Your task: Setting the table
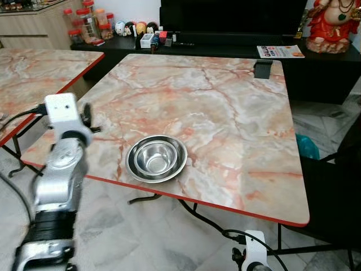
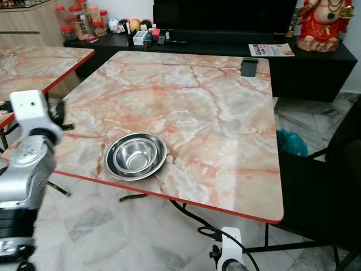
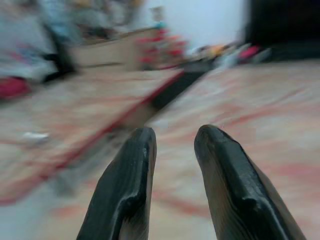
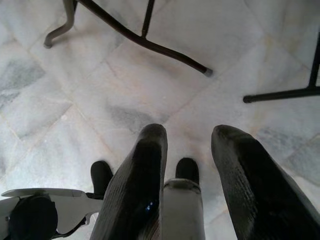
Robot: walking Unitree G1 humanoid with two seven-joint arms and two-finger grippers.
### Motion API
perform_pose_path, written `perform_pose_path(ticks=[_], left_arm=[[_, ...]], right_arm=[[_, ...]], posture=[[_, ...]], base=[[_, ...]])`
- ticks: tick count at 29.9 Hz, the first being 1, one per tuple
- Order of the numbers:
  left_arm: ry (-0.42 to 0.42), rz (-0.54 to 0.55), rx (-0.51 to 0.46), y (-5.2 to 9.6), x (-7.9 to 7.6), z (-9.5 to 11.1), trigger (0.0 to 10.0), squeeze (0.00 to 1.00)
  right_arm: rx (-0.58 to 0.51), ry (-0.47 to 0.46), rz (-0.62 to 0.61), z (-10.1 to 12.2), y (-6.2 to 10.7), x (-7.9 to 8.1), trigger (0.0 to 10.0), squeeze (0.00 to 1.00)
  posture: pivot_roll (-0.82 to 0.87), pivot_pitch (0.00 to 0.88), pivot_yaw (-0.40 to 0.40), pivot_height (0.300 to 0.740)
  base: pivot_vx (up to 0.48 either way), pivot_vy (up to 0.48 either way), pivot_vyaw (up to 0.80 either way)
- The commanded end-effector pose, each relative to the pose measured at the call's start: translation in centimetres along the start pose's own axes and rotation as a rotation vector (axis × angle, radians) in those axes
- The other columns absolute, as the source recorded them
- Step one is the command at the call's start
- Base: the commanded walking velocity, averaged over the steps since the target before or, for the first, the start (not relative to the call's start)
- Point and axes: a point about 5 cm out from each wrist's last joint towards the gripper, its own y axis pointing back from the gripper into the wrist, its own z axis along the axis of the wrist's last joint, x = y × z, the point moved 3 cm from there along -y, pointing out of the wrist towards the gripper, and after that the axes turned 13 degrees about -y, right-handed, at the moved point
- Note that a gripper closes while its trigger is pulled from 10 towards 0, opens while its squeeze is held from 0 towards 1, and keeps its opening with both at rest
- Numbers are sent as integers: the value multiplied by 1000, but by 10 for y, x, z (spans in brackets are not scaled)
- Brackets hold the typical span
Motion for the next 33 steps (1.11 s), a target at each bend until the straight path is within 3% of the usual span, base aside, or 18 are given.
perform_pose_path(ticks=[1, 4, 6, 8, 9, 10, 11, 13, 15, 19, 22, 23, 24, 25, 26, 29, 32, 33], left_arm=[[-128, 55, 30, 1, 10, -14, 10000, 0], [-241, 139, 97, 6, 30, -39, 10000, 0], [-382, 196, 201, 18, 49, -77, 10000, 0], [-402, 204, 221, 21, 52, -85, 10000, 0], [-424, 207, 267, 28, 54, -101, 10000, 0], [-454, 206, 372, 43, 57, -134, 10000, 0], [-456, 203, 419, 51, 57, -147, 10000, 0], [-391, 192, 524, 67, 52, -173, 10000, 0], [-344, 156, 615, 87, 38, -197, 10000, 0], [-276, 71, 728, 117, 13, -225, 10000, 0], [-172, -102, 813, 144, -24, -244, 10000, 0], [-99, -218, 831, 156, -48, -247, 10000, 0], [-81, -303, 823, 163, -64, -246, 10000, 0], [-81, -303, 823, 163, -64, -246, 10000, 0], [-67, -388, 811, 170, -80, -245, 10000, 0], [-70, -395, 808, 170, -81, -245, 10000, 0], [19, -513, 799, 179, -118, -235, 10000, 0], [8, -560, 798, 183, -129, -233, 10000, 0]], right_arm=[[-3, -13, 2, -1, 0, 1, 10000, 0], [0, -12, 2, -2, 0, 1, 10000, 0], [3, -11, 4, -3, 0, 1, 10000, 0], [2, -11, 5, -3, 0, 2, 10000, 0], [3, -10, 6, -3, 0, 2, 10000, 0], [3, -8, 8, -3, 0, 3, 10000, 0], [3, -7, 9, -3, 0, 3, 10000, 0], [4, -6, 10, -3, 0, 2, 10000, 0], [6, -2, 10, -3, 0, 2, 10000, 0], [8, 1, 11, -4, 1, 1, 10000, 0], [12, 6, 13, -4, 1, 1, 10000, 0], [14, 9, 14, -5, 1, 0, 10000, 0], [14, 11, 14, -4, 1, 0, 10000, 0], [14, 11, 14, -4, 1, 0, 10000, 0], [13, 13, 15, -4, 1, 0, 10000, 0], [13, 13, 15, -4, 1, 0, 10000, 0], [-1, 12, 13, 2, 0, -2, 10000, 0], [-4, 14, 13, 3, 0, -2, 10000, 0]], posture=[[-154, 0, 68, 740], [-153, 0, 70, 740], [-154, 0, 72, 740], [-154, 0, 72, 740], [-152, 0, 75, 740], [-155, 0, 76, 740], [-155, 0, 75, 740], [-155, 0, 73, 740], [-154, 0, 73, 740], [-158, 0, 68, 740], [-161, 0, 64, 740], [-161, 0, 63, 740], [-165, 0, 61, 740], [-165, 0, 61, 740], [-165, 0, 61, 740], [-165, 0, 61, 740], [-167, 0, 52, 740], [-170, 0, 52, 740]], base=[[0, 0, 0], [0, 0, 0], [0, 0, 0], [0, 0, 0], [0, 0, 0], [0, 0, 0], [0, 0, 0], [0, 0, 0], [0, 0, 0], [0, 0, 0], [0, 0, 0], [0, 0, 0], [0, 0, 0], [0, 0, 0], [0, 0, 0], [0, 0, 0], [0, 0, 0], [0, 0, 0]])
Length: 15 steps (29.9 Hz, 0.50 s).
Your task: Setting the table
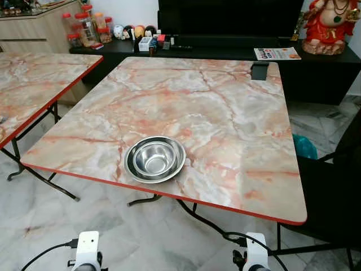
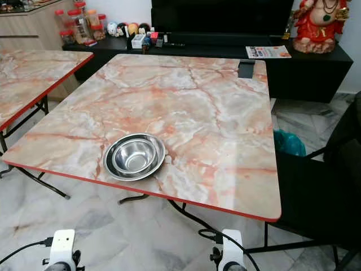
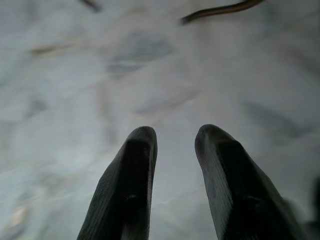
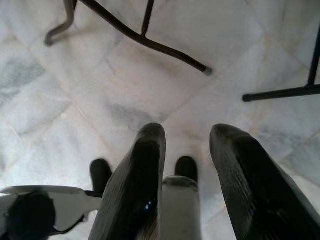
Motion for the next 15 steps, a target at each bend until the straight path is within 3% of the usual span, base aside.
perform_pose_path(ticks=[1, 2, 5, 15], left_arm=[[-75, -90, 7, 0, -25, -1, 10000, 0], [-113, -119, 6, 0, -35, 1, 10000, 0], [-82, -150, 6, 0, -48, 3, 10000, 0], [-102, -167, 32, 1, -53, -2, 10000, 0]], right_arm=[[-8, 7, 14, 4, -1, 5, 10000, 0], [-9, 3, 11, 3, -1, 4, 10000, 0], [-8, -9, -2, 1, 0, 0, 10000, 0], [-13, -21, -12, 0, 1, -3, 10000, 0]], posture=[[-173, 0, 53, 740], [-181, 0, 57, 740], [-188, 0, 56, 740], [-206, 0, 64, 740]], base=[[0, 0, 0], [0, 0, 0], [0, 0, 0], [0, 0, 0]])
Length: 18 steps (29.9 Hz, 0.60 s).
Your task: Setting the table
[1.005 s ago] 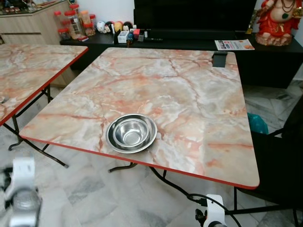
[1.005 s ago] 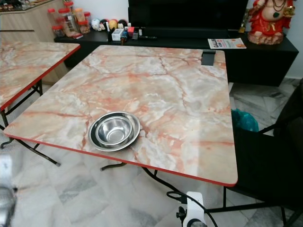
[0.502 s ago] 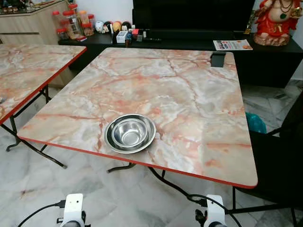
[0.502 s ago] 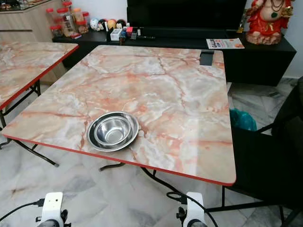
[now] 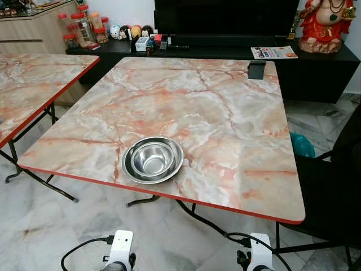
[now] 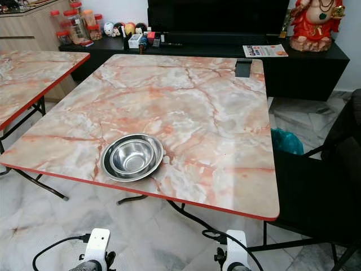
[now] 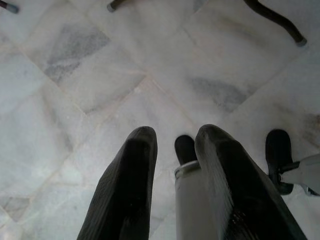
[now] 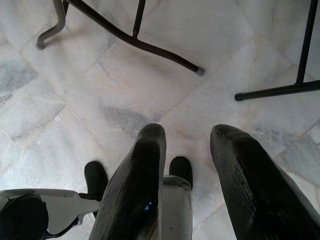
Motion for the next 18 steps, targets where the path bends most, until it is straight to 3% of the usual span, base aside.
perform_pose_path(ticks=[1, 18], left_arm=[[-1, 13, 9, 0, 3, -2, 10000, 0], [27, 54, 42, 2, 10, -13, 10000, 0]], right_arm=[[-8, -14, 0, 1, 0, 2, 10000, 0], [-15, -9, 6, 5, -1, 4, 10000, 0]], posture=[[-203, 0, 63, 740], [-199, 0, 56, 740]], base=[[0, 0, 0], [0, 362, 0]])
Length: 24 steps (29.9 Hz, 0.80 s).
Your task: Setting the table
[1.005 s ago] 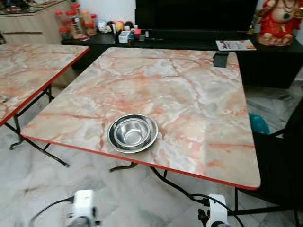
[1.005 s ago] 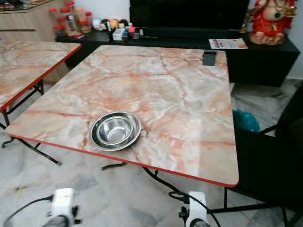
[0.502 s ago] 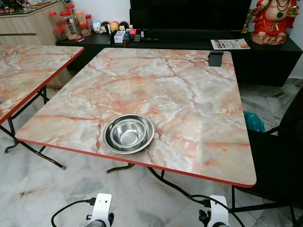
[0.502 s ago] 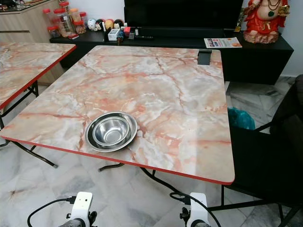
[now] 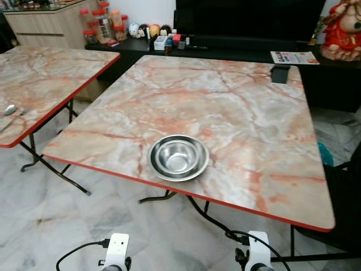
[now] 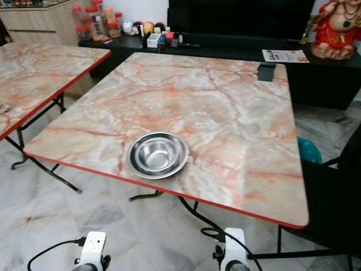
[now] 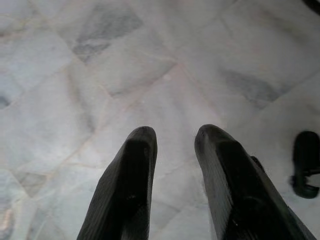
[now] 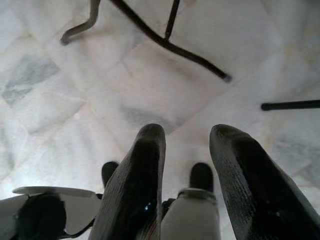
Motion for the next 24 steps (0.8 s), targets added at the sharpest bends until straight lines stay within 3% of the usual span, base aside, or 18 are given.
perform_pose_path(ticks=[1, 4, 9, 18, 24], left_arm=[[8, 15, 12, 1, 3, -5, 10000, 0], [8, 17, 12, 1, 3, -5, 10000, 0], [5, 20, 13, 1, 4, -4, 10000, 0], [0, 27, 10, 0, 6, -3, 10000, 0], [-3, 33, 7, 0, 8, -1, 10000, 0]], right_arm=[[-5, -9, -4, 1, 0, 0, 10000, 0], [-6, -25, -8, 1, 0, -1, 10000, 0], [2, -31, -8, 0, 0, 0, 10000, 0], [-10, -26, -5, 2, -1, 2, 10000, 0], [-9, -35, -6, 1, -1, 4, 10000, 0]], posture=[[-199, 0, 56, 740], [-200, 0, 56, 740], [-203, 0, 60, 740], [-201, 0, 67, 740], [-201, 0, 76, 740]], base=[[0, 439, 0], [0, 439, 0], [0, -88, -640], [0, 0, 0], [0, 326, 0]])
